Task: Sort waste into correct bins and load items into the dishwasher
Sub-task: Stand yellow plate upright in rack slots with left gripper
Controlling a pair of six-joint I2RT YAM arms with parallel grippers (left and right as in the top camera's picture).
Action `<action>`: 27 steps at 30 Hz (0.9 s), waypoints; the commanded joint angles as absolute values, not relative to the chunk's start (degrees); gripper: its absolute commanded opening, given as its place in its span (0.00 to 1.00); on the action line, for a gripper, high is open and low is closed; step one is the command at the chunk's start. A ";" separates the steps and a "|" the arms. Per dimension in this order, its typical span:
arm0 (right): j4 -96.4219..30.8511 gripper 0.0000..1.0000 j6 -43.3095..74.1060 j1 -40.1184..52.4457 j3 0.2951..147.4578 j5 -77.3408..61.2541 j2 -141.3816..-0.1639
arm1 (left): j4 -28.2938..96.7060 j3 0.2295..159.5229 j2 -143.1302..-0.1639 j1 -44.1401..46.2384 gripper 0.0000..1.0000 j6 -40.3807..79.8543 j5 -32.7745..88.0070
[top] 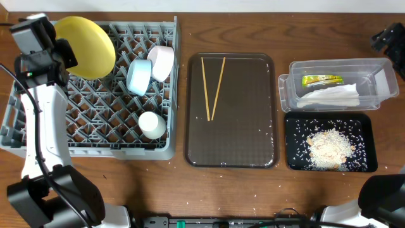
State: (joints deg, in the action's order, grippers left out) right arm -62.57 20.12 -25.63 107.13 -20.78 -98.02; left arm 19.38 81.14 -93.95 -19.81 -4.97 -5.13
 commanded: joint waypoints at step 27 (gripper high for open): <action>-62.63 0.99 19.22 -25.26 107.77 -20.58 -97.41 | 19.03 80.73 -99.09 -8.05 0.51 -5.76 -6.07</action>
